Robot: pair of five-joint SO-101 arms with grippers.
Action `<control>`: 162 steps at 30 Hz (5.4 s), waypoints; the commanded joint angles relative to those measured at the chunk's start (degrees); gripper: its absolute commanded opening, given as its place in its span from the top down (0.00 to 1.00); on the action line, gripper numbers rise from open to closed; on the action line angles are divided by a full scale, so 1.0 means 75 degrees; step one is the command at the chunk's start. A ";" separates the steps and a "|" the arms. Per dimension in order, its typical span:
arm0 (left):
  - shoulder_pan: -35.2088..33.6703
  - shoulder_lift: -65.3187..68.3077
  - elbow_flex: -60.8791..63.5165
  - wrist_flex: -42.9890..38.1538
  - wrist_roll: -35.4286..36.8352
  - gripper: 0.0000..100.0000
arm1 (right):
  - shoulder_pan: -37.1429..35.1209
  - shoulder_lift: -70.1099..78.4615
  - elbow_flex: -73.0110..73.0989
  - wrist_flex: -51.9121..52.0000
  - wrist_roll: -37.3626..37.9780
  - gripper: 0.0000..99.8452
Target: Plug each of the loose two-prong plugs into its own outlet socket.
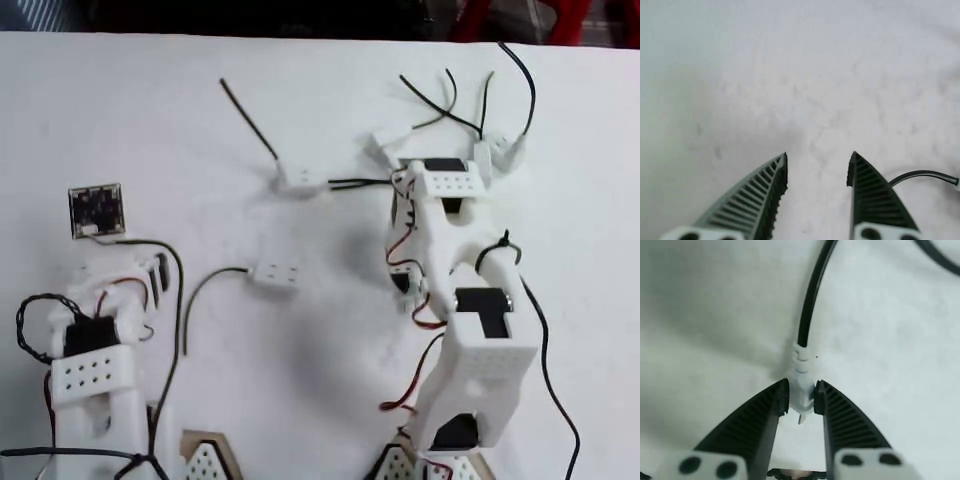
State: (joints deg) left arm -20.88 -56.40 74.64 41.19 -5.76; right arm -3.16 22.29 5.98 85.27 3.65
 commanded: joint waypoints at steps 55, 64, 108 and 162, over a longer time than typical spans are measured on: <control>0.0358 -0.0182 0.0035 -0.0152 -0.0023 0.79 | -0.0639 -0.7215 -0.0176 0.0158 0.0738 0.98; 0.0897 -0.0182 -0.0035 -0.1032 0.0035 0.79 | -0.3007 -0.7965 0.1512 -0.1377 -0.0738 0.98; 0.4612 -0.0170 -0.3024 0.0188 0.0035 0.79 | -0.5163 -1.2993 0.8064 -0.5773 -0.1207 0.98; 0.4355 0.7578 -0.5955 0.1489 -0.6377 0.66 | -0.2127 -0.9067 0.7900 -0.8188 -0.1266 0.98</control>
State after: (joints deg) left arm 9.89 0.04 32.88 54.20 -53.32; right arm -19.52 -45.85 68.31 25.14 -5.49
